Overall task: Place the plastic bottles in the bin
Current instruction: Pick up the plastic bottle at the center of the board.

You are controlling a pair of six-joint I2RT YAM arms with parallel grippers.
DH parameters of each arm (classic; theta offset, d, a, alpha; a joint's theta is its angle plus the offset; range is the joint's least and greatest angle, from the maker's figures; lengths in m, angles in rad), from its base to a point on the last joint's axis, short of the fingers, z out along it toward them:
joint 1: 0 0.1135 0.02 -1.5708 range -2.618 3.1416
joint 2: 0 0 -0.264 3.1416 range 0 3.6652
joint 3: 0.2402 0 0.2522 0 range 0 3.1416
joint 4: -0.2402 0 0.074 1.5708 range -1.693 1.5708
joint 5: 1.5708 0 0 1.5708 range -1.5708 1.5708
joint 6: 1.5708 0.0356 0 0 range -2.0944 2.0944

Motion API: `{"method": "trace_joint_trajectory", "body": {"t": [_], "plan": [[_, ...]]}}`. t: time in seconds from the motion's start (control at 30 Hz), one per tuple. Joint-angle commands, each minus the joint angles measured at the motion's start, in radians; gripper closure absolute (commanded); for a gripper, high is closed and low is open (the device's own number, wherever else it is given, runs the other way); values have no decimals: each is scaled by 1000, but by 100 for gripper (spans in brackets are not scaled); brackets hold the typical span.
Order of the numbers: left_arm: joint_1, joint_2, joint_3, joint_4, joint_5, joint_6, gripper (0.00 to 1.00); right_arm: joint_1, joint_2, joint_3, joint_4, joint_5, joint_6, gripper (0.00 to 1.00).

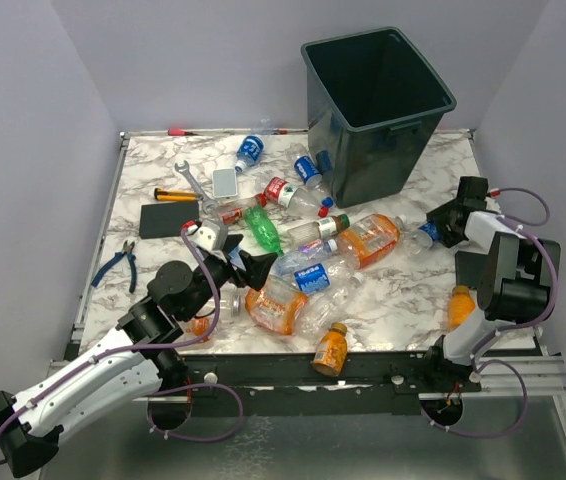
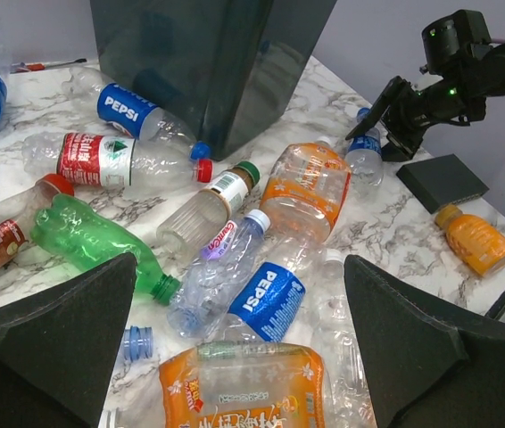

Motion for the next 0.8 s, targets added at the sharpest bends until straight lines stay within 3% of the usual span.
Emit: {"method": "trace_joint_trajectory", "body": {"t": [0.0, 0.2, 0.47, 0.6, 0.7, 0.77], "plan": [[-5, -8, -11, 22, 18, 9, 1, -4, -40, -21, 40, -44, -9, 45], [-5, -17, -17, 30, 13, 4, 1, -2, -303, -127, 16, -62, 23, 53], [-4, -24, -27, 61, 18, -39, 1, 116, -977, -291, -86, -244, -53, 54], [-5, -35, -32, 77, 11, -66, 1, 198, -1229, -342, 32, -559, -106, 54], [-4, -31, -39, 111, 94, -84, 1, 200, -1351, -364, 116, -763, -60, 54], [-4, -15, -38, 140, 180, -116, 1, 204, -1373, -336, 86, -816, -74, 55]]}}
